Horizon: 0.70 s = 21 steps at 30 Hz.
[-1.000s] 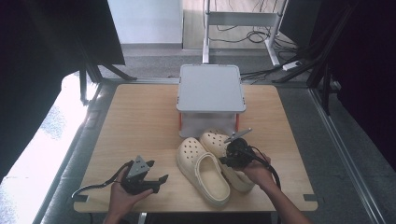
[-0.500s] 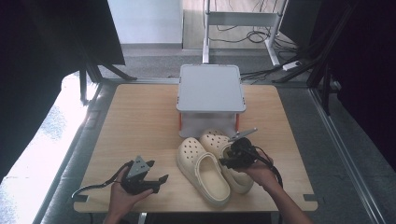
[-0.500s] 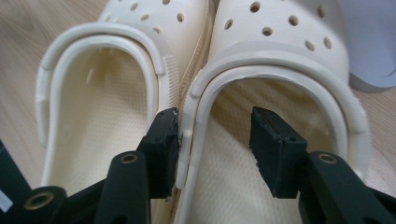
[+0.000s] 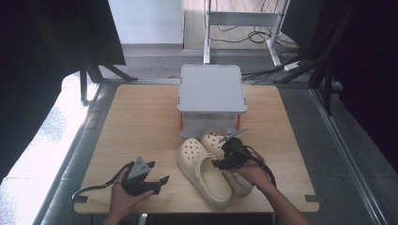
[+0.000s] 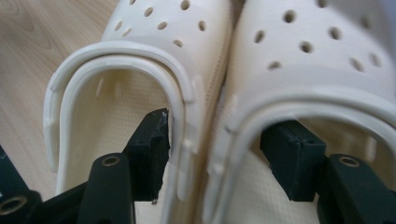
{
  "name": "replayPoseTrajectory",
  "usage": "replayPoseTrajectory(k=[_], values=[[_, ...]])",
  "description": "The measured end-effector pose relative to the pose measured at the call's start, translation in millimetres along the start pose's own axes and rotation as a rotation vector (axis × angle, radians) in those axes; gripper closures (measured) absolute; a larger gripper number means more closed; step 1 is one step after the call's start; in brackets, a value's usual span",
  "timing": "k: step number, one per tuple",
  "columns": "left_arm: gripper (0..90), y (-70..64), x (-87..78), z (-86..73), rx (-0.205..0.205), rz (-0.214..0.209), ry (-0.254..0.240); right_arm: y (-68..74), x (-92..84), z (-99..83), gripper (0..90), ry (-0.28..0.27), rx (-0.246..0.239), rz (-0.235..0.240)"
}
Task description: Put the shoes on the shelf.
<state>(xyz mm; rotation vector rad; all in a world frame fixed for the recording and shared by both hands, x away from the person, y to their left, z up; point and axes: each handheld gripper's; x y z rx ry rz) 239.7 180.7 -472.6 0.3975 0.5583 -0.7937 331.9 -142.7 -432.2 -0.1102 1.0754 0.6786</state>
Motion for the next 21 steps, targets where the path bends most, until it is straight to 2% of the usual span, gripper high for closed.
replayPoseTrajectory(k=[5, 11, 17, 21], values=[[25.1, 0.0, 1.6, -0.4, 0.003, -0.002, 0.005, 5.3, 11.0, 7.4, 47.0, 0.042, -0.006, -0.008], [25.1, 0.0, 0.9, -0.2, 0.002, 0.000, 0.003, 6.2, 25.9, 13.7, 59.7, 0.104, 0.001, -0.026], [25.1, 0.0, 1.3, -0.4, 0.005, -0.001, 0.005, 5.5, 22.8, 12.4, 63.4, 0.096, 0.013, -0.029], [25.1, 0.5, 0.9, -0.3, 0.004, 0.003, 0.005, 5.4, 14.8, 7.5, 65.1, 0.095, -0.017, -0.012]])
Point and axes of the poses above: each handheld gripper's, and its own axes: x roughly forward along the jaws, z roughly out of its top, y roughly to its left, and after that the axes turned 12 degrees about x, right-handed
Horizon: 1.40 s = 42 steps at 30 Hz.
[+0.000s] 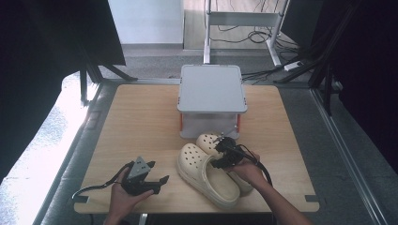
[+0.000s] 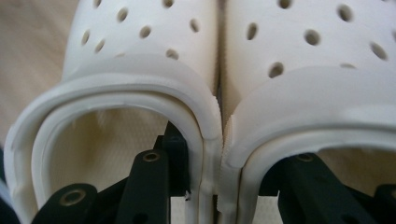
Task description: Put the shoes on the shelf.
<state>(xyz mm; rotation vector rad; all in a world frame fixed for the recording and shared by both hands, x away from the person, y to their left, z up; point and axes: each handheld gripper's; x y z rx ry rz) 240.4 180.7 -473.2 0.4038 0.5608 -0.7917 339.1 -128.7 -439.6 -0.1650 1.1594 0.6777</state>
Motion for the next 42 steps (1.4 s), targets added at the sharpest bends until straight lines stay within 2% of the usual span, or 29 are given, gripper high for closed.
replayPoseTrajectory(k=[7, 12, 17, 18, 19, 20, 22, 27, 31, 42], values=[[25.1, 0.2, -0.8, 0.1, -0.001, 0.003, -0.001, 0.2, -31.5, -5.8, 65.3, -0.009, -0.107, 0.062], [25.0, 0.5, -0.4, 0.0, 0.002, 0.005, 0.003, 2.5, -50.1, -8.1, 65.3, -0.017, -0.149, 0.090], [25.0, 0.6, -0.4, 0.0, 0.001, 0.006, 0.003, 7.2, -70.2, -7.5, 65.2, -0.051, -0.163, 0.099], [25.1, 0.8, -0.6, 0.1, 0.002, 0.005, 0.002, 9.6, -78.7, -5.9, 65.2, -0.059, -0.168, 0.104], [25.0, 0.8, -0.6, 0.1, 0.002, 0.005, 0.002, 9.6, -78.7, -5.9, 65.2, -0.059, -0.168, 0.104], [25.0, 0.8, -0.6, 0.1, 0.002, 0.005, 0.002, 12.3, -87.1, -3.6, 65.2, -0.066, -0.184, 0.110], [25.1, 0.6, -0.6, 0.1, 0.000, 0.003, 0.003, 14.0, -90.3, -2.8, 65.2, -0.070, -0.185, 0.109], [25.1, 0.3, -0.3, 0.1, -0.003, 0.002, 0.003, 23.1, -116.8, 8.1, 65.3, -0.112, -0.223, 0.135], [25.0, 0.5, -0.4, 0.2, -0.001, 0.003, 0.002, 28.2, -130.5, 16.8, 65.3, -0.131, -0.232, 0.132], [25.0, 0.5, 0.1, 0.1, 0.000, -0.001, 0.003, 22.3, -149.8, 47.5, 65.4, -0.177, -0.211, 0.111]])
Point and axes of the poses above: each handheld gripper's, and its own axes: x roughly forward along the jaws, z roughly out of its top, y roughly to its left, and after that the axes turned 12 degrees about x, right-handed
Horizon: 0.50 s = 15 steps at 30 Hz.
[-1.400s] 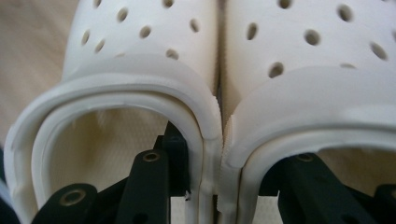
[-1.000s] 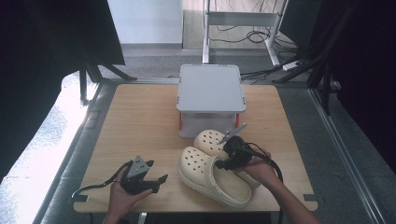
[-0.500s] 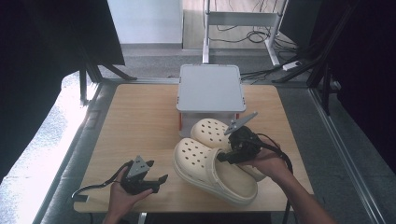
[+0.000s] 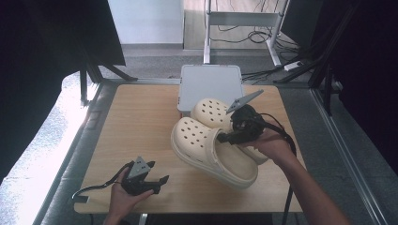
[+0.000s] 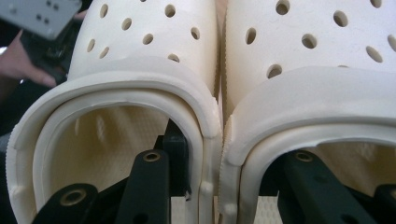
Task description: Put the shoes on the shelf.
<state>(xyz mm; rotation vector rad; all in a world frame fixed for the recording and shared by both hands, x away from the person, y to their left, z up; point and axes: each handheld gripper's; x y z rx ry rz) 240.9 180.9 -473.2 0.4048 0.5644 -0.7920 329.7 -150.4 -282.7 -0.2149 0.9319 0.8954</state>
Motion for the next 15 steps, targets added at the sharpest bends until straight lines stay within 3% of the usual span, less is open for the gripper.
replayPoseTrajectory(k=[15], values=[[25.0, 0.0, -0.6, 0.0, -0.001, 0.001, -0.001, -18.5, -1.1, 34.7, 65.4, -0.021, 0.044, -0.039]])
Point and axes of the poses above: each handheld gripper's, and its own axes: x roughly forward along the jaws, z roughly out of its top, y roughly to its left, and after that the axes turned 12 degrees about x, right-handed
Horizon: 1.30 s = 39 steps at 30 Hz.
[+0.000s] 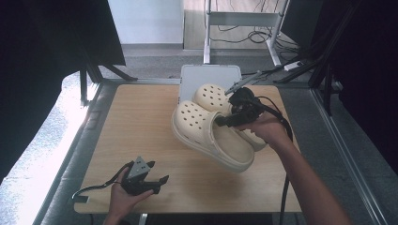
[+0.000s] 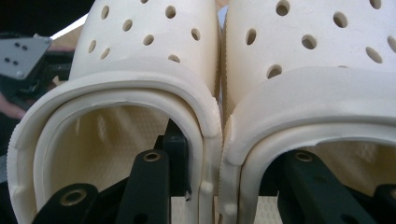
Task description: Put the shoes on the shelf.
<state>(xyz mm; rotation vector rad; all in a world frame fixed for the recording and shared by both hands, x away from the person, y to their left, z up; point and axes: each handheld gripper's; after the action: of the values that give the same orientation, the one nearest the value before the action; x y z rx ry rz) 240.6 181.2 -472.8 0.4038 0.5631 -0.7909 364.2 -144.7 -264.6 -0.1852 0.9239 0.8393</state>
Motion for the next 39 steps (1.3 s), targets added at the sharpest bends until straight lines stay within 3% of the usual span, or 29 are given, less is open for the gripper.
replayPoseTrajectory(k=[19, 27, 33, 39], values=[[25.0, -0.1, 0.2, -0.1, 0.001, -0.006, -0.003, -26.9, 9.9, 48.3, 65.4, -0.024, 0.083, -0.055], [25.0, -0.1, 0.0, -0.2, 0.001, -0.011, -0.005, -44.9, 18.5, 67.0, 65.4, -0.017, 0.132, -0.087], [25.1, -0.6, 2.5, -0.6, 0.000, -0.010, 0.000, -64.7, 30.0, 90.1, 65.4, -0.024, 0.206, -0.119], [25.0, -1.1, 3.1, -1.0, 0.005, -0.007, 0.005, -70.6, 42.8, 105.3, 65.3, -0.031, 0.260, -0.156]])
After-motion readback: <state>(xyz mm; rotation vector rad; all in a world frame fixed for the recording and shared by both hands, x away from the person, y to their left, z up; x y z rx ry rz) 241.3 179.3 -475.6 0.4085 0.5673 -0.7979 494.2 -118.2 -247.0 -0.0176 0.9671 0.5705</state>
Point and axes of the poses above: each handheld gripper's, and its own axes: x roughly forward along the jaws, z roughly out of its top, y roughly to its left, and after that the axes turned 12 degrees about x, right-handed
